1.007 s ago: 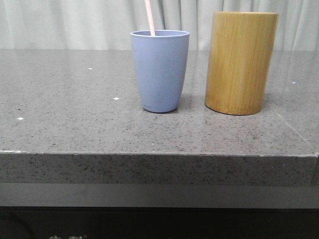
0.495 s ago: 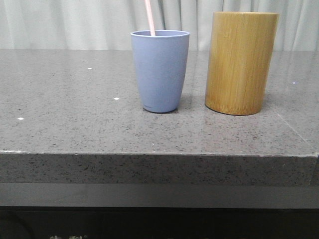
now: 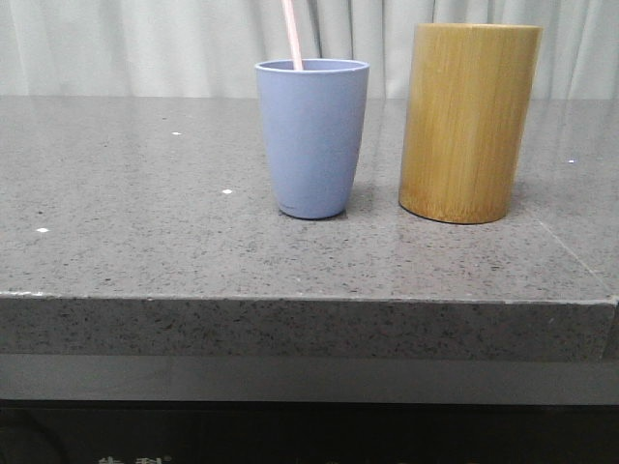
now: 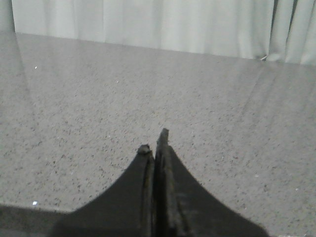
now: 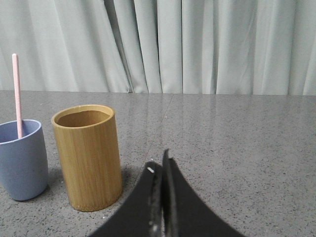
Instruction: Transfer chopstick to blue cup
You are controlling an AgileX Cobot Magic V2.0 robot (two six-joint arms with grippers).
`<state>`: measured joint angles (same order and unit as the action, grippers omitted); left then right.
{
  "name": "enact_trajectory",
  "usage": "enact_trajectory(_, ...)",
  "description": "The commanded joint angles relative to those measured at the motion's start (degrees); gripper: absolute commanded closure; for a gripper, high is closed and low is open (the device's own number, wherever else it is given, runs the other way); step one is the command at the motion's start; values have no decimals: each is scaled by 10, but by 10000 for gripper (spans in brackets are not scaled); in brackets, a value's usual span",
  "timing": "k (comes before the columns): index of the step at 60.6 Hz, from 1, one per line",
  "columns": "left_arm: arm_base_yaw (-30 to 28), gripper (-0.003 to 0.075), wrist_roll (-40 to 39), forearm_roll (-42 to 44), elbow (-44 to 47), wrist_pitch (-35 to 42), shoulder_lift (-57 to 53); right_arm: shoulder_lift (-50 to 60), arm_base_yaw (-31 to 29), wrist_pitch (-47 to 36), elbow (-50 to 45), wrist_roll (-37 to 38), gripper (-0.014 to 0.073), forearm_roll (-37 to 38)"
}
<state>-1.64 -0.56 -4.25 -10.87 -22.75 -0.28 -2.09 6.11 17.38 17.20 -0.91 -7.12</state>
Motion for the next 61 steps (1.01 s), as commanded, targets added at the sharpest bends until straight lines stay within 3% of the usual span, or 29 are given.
enact_trajectory(1,-2,739,-8,2,12,64,-14,-7,-3,-48,15,-3,681,-1)
enact_trajectory(15,-2,739,-8,-5,117,191,-14,-7,-3,-48,15,-3,681,-1)
enact_trajectory(18,-2,739,-8,-5,111,152,-14,-7,-3,-48,15,-3,681,-1)
enact_trajectory(25,-2,739,-8,-5,114,140,-14,-7,-3,-48,15,-3,681,-1)
enact_trajectory(61,-2,739,-8,-5,114,140,-13,-7,-3,-48,15,-3,681,-1)
